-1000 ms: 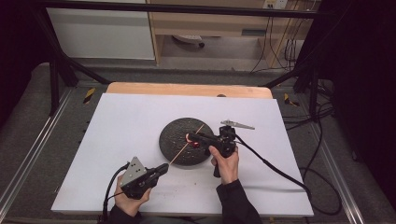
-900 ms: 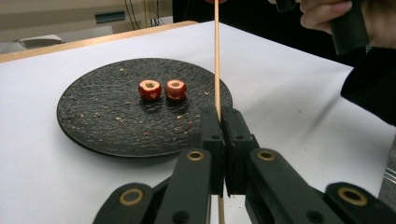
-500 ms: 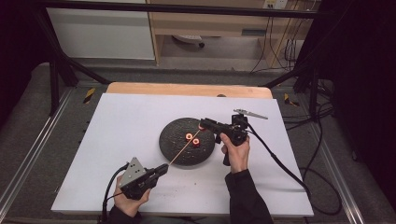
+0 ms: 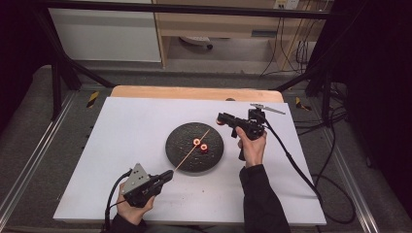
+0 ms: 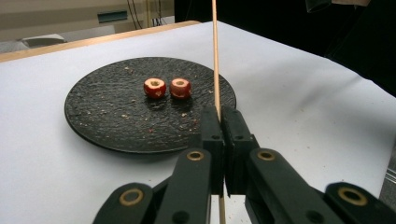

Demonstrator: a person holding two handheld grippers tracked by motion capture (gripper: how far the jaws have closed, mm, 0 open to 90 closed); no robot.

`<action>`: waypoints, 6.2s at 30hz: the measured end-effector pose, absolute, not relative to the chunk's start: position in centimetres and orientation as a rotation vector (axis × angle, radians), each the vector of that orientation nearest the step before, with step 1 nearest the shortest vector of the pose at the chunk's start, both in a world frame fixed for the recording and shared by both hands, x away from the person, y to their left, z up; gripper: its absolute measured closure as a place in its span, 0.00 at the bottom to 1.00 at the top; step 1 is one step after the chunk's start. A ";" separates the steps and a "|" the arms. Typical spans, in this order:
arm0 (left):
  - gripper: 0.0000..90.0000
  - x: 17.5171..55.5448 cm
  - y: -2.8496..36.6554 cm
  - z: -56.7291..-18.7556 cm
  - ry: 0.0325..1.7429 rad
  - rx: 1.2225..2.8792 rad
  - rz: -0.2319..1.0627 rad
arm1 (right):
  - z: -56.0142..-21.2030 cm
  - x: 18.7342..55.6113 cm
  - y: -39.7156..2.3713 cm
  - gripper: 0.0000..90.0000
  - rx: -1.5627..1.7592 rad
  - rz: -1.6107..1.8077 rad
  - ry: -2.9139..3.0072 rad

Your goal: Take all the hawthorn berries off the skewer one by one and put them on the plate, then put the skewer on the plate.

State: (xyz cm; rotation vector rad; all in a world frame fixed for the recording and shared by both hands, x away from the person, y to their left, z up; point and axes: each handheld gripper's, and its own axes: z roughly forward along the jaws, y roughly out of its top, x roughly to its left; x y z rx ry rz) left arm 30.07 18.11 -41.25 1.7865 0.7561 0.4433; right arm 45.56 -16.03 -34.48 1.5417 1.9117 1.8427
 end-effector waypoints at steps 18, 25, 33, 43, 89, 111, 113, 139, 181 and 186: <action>0.98 30.6 18.7 -41.4 0.793 1.793 0.444 | -42.4 45.4 -13.5 0.76 1.655 1.651 2.112; 0.98 30.7 18.8 -41.5 0.802 1.793 0.443 | -44.5 45.0 -12.9 0.75 1.687 1.580 2.166; 0.98 30.9 18.8 -41.6 0.811 1.796 0.439 | -45.6 44.6 -12.7 0.74 1.703 1.554 2.190; 0.98 31.1 18.8 -41.7 0.822 1.808 0.433 | -44.1 44.1 -13.4 0.49 1.576 1.550 2.176; 0.98 36.3 17.7 -39.1 0.929 1.880 0.428 | -45.7 37.1 -23.2 0.02 1.163 1.277 2.349; 0.98 41.1 14.9 -39.8 1.034 1.902 0.443 | -45.6 36.7 -24.1 0.01 1.185 1.284 2.335; 0.98 41.4 14.7 -40.1 1.046 1.910 0.442 | -45.7 36.7 -24.1 0.01 1.181 1.284 2.334; 0.98 42.1 12.6 -44.0 1.133 2.048 0.458 | -45.8 36.7 -24.1 0.02 1.177 1.275 2.345; 0.06 35.9 25.2 -44.2 1.013 2.062 0.439 | -45.7 36.5 -24.1 0.01 1.189 1.268 2.351; 0.05 35.1 26.6 -44.9 1.018 2.055 0.430 | -45.8 36.5 -24.0 0.01 1.182 1.260 2.355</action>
